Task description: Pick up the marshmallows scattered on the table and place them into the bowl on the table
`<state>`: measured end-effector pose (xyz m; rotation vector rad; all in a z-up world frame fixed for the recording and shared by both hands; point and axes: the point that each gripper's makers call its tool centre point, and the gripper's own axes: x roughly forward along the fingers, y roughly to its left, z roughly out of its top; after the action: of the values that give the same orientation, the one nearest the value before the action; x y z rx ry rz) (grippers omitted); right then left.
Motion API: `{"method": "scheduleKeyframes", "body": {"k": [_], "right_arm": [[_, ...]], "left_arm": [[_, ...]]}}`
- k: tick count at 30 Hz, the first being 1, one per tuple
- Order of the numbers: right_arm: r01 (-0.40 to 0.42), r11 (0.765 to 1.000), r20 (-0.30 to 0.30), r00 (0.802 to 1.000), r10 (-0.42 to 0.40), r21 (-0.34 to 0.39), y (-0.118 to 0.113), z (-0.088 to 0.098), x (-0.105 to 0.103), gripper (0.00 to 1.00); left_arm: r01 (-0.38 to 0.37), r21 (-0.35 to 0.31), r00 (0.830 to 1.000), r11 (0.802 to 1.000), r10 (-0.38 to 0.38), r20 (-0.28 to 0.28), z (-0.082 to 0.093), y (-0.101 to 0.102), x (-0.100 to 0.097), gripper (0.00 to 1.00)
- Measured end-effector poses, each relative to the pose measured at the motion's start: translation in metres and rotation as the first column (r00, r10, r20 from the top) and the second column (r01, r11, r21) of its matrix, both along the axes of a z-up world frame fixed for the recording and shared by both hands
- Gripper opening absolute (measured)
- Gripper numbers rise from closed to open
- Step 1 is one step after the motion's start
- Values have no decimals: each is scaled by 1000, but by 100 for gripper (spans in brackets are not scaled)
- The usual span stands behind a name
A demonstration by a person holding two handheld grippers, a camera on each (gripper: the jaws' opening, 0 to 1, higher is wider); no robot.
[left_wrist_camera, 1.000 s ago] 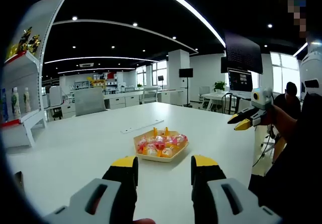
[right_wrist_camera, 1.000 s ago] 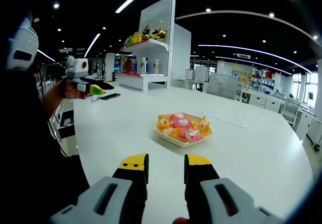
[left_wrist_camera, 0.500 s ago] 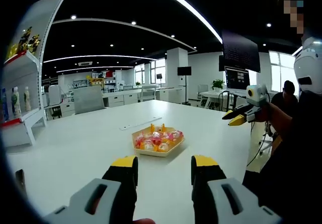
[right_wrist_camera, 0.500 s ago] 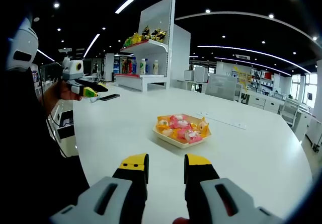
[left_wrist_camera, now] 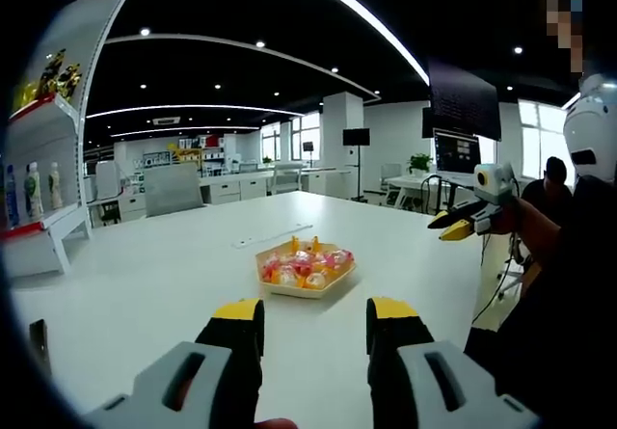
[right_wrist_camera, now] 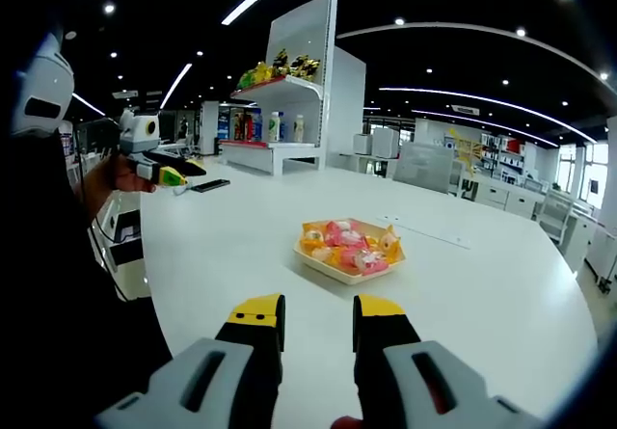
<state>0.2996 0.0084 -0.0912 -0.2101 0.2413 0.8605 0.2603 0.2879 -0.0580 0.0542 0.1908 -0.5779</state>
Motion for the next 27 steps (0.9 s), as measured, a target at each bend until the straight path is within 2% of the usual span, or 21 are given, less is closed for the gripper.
{"method": "scheduleKeyframes", "body": {"k": [22,27], "right_arm": [[4,1000,-7,1000,-4,2,-2,-3,-2,29],[8,1000,7,1000,-8,1,-5,3,-2,29]], "left_arm": [[9,-7,1000,1000,-9,-25,-8,-4,-3,44],[9,-7,1000,1000,-9,-20,-7,-4,-3,44]]}}
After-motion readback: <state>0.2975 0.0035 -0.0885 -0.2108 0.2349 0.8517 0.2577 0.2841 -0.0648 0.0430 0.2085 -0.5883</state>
